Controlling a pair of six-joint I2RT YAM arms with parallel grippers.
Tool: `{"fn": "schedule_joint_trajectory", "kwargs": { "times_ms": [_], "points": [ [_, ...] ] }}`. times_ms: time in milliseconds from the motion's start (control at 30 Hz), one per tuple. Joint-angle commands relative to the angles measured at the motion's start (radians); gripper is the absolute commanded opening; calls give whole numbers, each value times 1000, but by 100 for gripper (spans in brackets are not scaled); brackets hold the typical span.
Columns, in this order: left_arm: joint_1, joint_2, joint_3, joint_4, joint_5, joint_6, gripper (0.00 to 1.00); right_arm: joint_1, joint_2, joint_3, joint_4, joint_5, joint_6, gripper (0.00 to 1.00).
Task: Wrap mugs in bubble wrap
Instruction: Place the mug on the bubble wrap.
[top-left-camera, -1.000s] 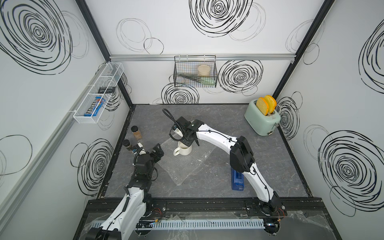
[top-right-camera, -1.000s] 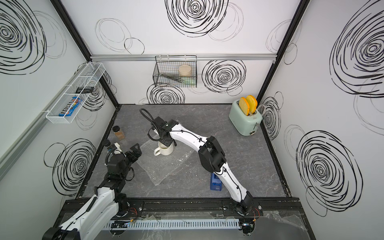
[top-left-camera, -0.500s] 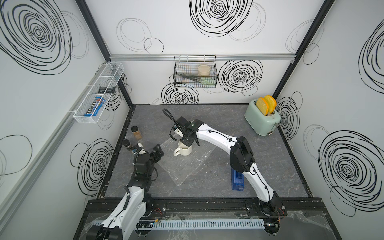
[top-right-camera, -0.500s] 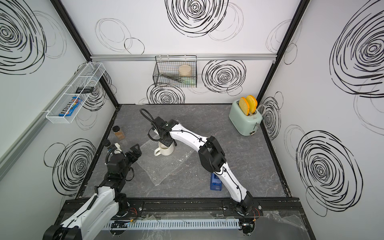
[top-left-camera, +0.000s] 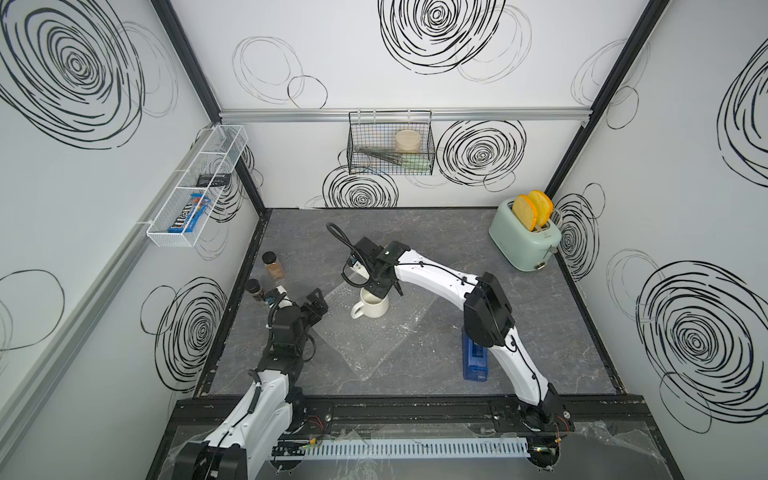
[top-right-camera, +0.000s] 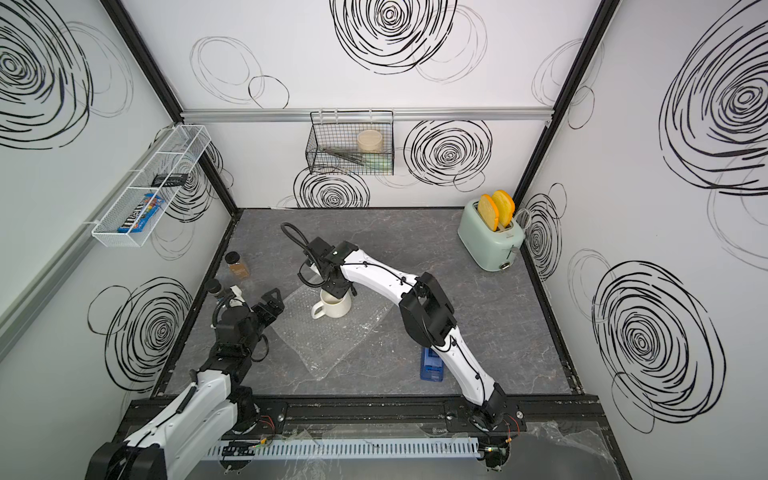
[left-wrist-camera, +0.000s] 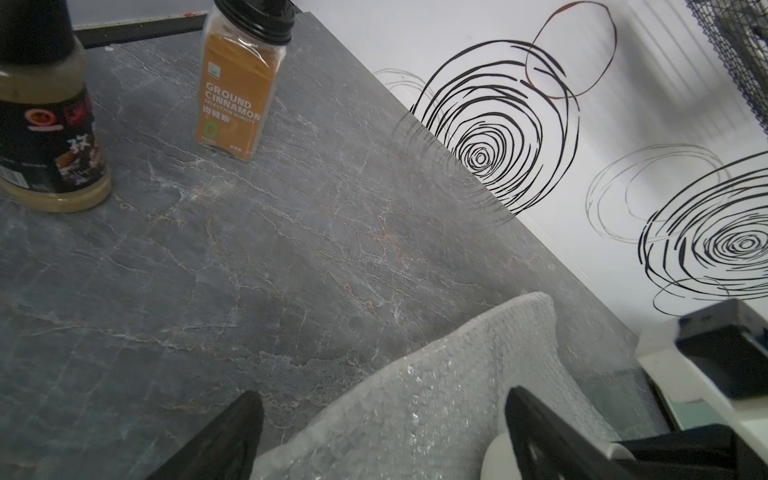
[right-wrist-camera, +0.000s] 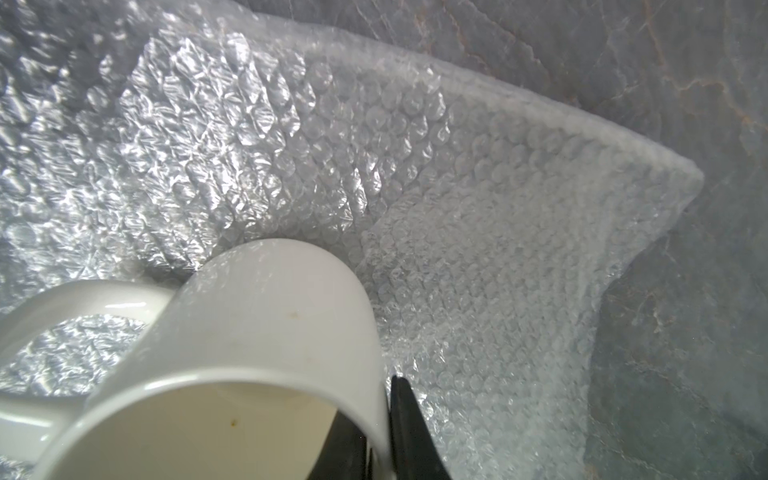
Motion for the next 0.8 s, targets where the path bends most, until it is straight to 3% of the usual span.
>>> {"fn": "schedule_joint_trajectory", "kwargs": {
  "times_ms": [0,233,333,433,633,767],
  "points": [
    [51,6,26,37,53,-35,96,8,-52,13,-55,-13,20,37],
    [154,84,20,93,163,-78,96,12,-107,110,-51,-101,131,74],
    [206,180,19,142,254,-114,100,6,-207,6,16,-105,190,88],
    [262,278,0,244,351,-151,93,-34,-344,-153,110,-165,261,99],
    [312,406,1,342,430,-166,80,-206,-652,-586,409,-515,340,97],
    [322,395,-5,342,437,-160,72,-276,-799,-826,601,-590,376,97]
  ]
}}
